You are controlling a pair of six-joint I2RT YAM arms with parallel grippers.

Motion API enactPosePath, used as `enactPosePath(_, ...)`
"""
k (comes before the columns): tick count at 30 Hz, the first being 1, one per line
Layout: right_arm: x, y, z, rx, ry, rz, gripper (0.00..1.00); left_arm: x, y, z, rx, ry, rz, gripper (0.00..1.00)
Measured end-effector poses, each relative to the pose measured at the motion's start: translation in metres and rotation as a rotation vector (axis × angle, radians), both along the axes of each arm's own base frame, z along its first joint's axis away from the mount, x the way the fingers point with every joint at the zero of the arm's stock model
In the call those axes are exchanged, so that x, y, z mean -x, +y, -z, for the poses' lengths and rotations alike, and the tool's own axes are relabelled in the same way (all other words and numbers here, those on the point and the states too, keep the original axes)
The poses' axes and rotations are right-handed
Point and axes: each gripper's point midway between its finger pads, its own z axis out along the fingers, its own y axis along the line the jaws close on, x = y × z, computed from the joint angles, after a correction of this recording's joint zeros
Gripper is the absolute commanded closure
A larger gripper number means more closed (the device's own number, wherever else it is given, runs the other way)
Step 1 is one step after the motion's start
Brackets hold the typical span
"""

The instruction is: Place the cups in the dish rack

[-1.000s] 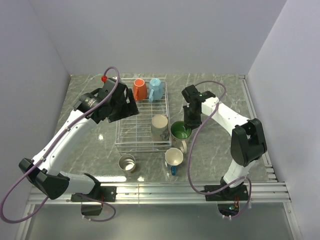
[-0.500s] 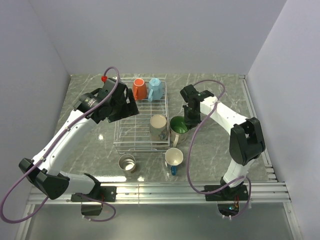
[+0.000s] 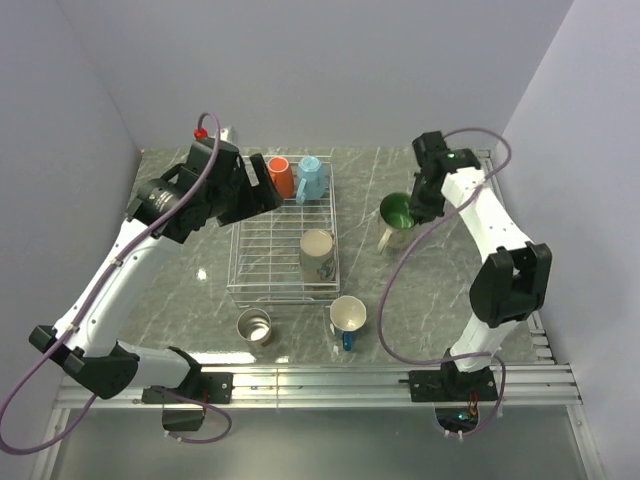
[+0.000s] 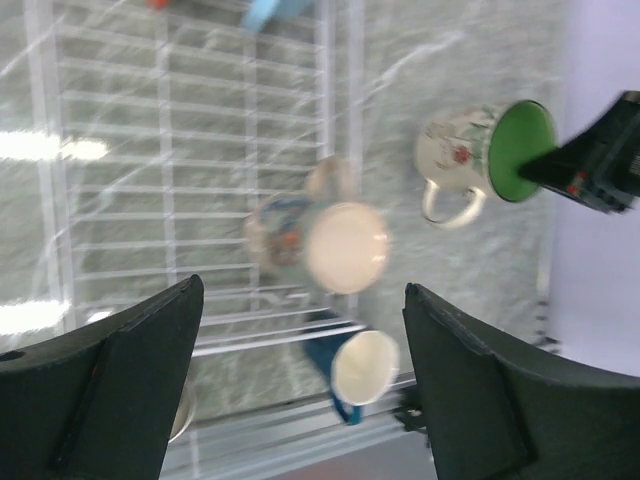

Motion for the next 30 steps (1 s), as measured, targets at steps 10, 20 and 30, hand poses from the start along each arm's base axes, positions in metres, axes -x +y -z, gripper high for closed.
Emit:
enactPosePath(10, -0.014, 0.023, -0.146, -0.391, -0.369, 0.016, 1.00, 0.007, -0.063, -0.082, 0.422, -0.184, 0.285, 0.07)
enactPosePath(20, 0.019, 0.097, -0.233, -1.051, -0.615, -0.082, 1.00, 0.038, -0.095, -0.121, 0.852, -0.228, 0.553, 0.02)
enactPosePath(30, 0.025, 0.126, -0.268, -1.314, -0.665, -0.173, 1.00, 0.054, -0.101, -0.144, 1.041, -0.238, 0.674, 0.02)
